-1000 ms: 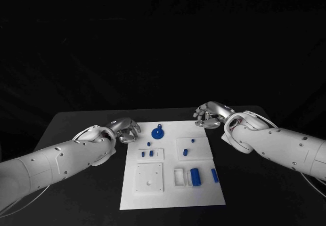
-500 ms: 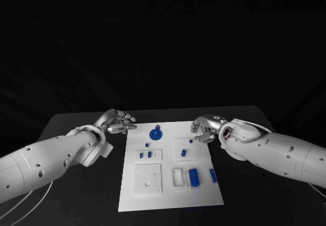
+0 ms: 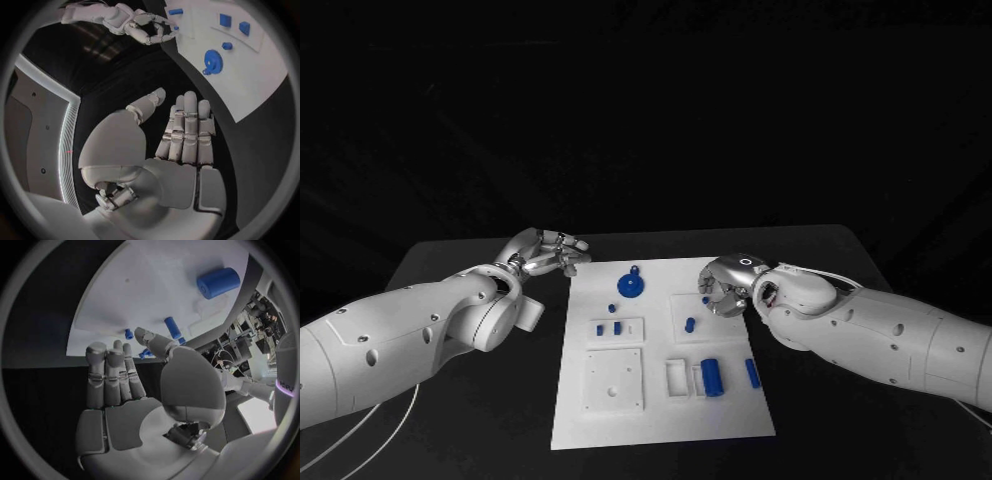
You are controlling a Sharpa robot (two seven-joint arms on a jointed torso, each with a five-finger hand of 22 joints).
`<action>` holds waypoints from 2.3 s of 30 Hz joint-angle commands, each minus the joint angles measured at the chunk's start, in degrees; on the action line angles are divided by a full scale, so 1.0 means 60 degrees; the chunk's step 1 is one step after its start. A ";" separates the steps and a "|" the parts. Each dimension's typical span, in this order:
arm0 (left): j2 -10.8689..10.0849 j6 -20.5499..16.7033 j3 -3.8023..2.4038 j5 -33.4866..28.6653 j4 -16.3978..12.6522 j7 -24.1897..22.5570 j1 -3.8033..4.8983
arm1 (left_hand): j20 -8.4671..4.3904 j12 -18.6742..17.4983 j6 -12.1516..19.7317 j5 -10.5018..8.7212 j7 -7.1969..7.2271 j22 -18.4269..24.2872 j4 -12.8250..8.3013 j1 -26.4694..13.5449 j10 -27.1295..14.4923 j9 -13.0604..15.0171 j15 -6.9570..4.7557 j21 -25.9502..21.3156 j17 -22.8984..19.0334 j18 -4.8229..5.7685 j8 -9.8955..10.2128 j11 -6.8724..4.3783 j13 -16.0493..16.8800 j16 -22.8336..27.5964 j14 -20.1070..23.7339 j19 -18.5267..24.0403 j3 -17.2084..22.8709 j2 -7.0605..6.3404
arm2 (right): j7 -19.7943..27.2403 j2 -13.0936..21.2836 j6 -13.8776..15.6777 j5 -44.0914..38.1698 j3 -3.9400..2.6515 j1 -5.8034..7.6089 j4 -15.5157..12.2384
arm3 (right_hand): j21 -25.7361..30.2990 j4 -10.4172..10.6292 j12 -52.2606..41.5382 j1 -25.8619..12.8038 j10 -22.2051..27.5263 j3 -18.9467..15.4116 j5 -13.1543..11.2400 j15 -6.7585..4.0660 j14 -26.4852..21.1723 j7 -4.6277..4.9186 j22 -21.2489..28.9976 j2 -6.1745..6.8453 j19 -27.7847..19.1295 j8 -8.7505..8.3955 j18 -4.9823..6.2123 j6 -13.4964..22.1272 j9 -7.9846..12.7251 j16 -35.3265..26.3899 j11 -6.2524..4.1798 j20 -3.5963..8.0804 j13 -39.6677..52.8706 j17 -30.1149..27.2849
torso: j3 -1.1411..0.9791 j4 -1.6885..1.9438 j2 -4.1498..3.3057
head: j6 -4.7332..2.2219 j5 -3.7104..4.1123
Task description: Assemble the parts on the task board
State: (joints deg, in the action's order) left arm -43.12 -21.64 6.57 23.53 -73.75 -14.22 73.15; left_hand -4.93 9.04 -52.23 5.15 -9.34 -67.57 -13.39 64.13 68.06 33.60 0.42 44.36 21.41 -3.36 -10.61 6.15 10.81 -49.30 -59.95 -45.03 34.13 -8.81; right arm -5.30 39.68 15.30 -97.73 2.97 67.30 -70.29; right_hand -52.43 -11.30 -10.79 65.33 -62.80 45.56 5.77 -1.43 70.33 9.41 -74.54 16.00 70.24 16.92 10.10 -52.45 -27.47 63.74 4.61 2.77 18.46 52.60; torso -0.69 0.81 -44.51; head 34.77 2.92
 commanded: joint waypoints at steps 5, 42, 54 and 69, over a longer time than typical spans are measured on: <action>-0.0008 0.0260 -0.0007 -0.0554 -0.0044 -0.0250 0.0016 | -0.0019 -0.0038 0.0079 -0.0022 -0.0015 0.0014 -0.0033 -0.0083 -0.0089 -0.0014 0.0031 -0.0075 -0.0007 0.0105 -0.0044 0.0026 -0.0011 0.0094 0.0058 0.0062 -0.0039 0.0056 | -0.0234 -0.0138 -0.0136 -0.0580 0.0031 -0.0039 0.0059 | 0.0039 0.0108 0.0110 0.0068 -0.0382 0.0173 -0.0121 0.0010 -0.0017 -0.0070 -0.0032 0.0033 0.0085 0.0048 0.0817 -0.0060 0.0025 0.0097 0.0078 0.0033 -0.0067 -0.0029 | -0.0005 -0.0011 -0.0001 | 0.0035 -0.0047; 0.0014 0.0382 -0.0007 -0.0627 -0.0020 -0.0180 0.0018 | -0.0012 -0.0028 0.0114 -0.0049 -0.0022 0.0008 -0.0036 -0.0102 -0.0120 -0.0032 0.0035 -0.0115 0.0024 0.0104 -0.0068 0.0033 -0.0010 0.0193 -0.0007 0.0042 -0.0080 0.0087 | -0.1002 -0.0379 0.0333 -0.1572 0.0112 -0.0196 0.0169 | -0.0062 -0.0031 -0.0056 0.0127 -0.1661 0.0692 -0.0439 -0.0395 0.0128 -0.0508 -0.0228 -0.0615 0.0235 0.0508 0.0817 -0.1132 0.0008 0.0204 -0.0346 0.0039 0.0254 -0.0112 | 0.0001 -0.0015 0.0007 | 0.0115 -0.0007; 0.0028 0.0357 -0.0008 -0.0627 0.0035 -0.0187 0.0018 | -0.0013 -0.0026 0.0115 -0.0056 -0.0020 0.0003 -0.0049 -0.0089 -0.0131 -0.0035 0.0033 -0.0123 0.0037 0.0101 -0.0080 0.0035 -0.0011 0.0216 -0.0027 0.0034 -0.0085 0.0102 | -0.1122 -0.0353 0.0731 -0.1622 0.0113 -0.0234 0.0037 | -0.0178 -0.0116 -0.0085 0.0045 -0.1968 0.0827 -0.0383 -0.0508 0.0256 -0.0612 -0.0260 -0.0640 0.0317 0.0602 0.0817 -0.1413 0.0012 0.0245 -0.0461 0.0086 0.0378 -0.0125 | -0.0005 -0.0012 0.0006 | 0.0098 0.0007; 0.0040 0.0353 -0.0009 -0.0657 0.0108 -0.0195 0.0017 | -0.0013 -0.0024 0.0119 -0.0055 -0.0020 -0.0001 -0.0056 -0.0085 -0.0141 -0.0039 0.0033 -0.0131 0.0050 0.0101 -0.0090 0.0037 -0.0011 0.0237 -0.0043 0.0027 -0.0092 0.0112 | -0.1103 -0.0254 0.1192 -0.1569 0.0103 -0.0240 -0.0047 | -0.0222 -0.0151 -0.0064 0.0023 -0.2037 0.0910 -0.0426 -0.0536 0.0313 -0.0637 -0.0257 -0.0630 0.0353 0.0614 0.0817 -0.1476 0.0018 0.0244 -0.0488 0.0117 0.0414 -0.0139 | -0.0002 -0.0020 0.0007 | 0.0078 -0.0015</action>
State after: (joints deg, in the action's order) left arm -43.02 -20.10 6.58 20.05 -73.05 -14.74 73.17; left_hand -4.79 9.04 -51.66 5.15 -9.18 -67.59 -13.71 63.92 67.55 33.45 0.52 43.91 21.66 -2.20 -10.83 6.26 10.82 -48.14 -59.86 -44.96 33.82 -8.60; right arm -11.91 38.02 20.68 -106.62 3.68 65.80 -70.36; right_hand -53.59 -12.18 -11.02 65.67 -74.67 50.69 3.27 -4.40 72.06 5.52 -74.91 12.59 72.07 20.43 9.60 -60.89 -27.33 65.13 1.73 3.38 20.88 51.85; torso -0.71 0.73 -44.47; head 35.26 2.85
